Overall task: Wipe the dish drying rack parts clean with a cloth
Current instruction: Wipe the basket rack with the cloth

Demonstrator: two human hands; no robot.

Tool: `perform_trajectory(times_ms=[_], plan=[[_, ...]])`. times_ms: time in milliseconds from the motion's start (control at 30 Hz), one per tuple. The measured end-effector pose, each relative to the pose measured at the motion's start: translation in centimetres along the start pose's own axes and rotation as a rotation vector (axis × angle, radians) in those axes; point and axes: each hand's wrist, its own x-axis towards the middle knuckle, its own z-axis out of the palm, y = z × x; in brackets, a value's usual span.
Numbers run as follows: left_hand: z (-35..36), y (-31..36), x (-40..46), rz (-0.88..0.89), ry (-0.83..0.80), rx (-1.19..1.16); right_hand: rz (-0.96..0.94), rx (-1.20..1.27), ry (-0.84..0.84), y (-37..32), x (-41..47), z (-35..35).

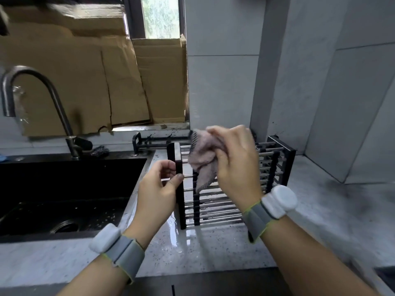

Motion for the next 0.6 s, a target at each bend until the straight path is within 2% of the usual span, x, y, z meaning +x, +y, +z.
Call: perform_trajectory(times_ms=[67, 200, 367, 433, 533, 600], plan=[[-0.1, 0.0, 0.0, 0.004, -0.004, -0.022, -0.007, 0.030, 0.024, -0.3, -0.5, -0.4], [-0.4, 0.3, 0.0, 0.033, -0.046, -0.033, -0.238, -0.077, -0.135, -0.7, -2.8, 1.7], [-0.7, -0.2, 0.7, 0.008, -0.074, -0.032, -0.209, -0.076, -0.175, 0.3, -6.5, 2.9], [-0.5, -0.2, 0.7, -0.031, -0.064, -0.069, -0.206, -0.096, -0.275, 1.0, -8.1, 2.8], [-0.4, -0.2, 0.6, -0.053, -0.058, -0.100, -0.209, -0.151, -0.545, 1.9, -10.8, 2.6], [-0.4, -0.1, 0.6, -0.065, -0.065, -0.109, -0.188, -0.140, -0.586, 1.7, -11.3, 2.1]])
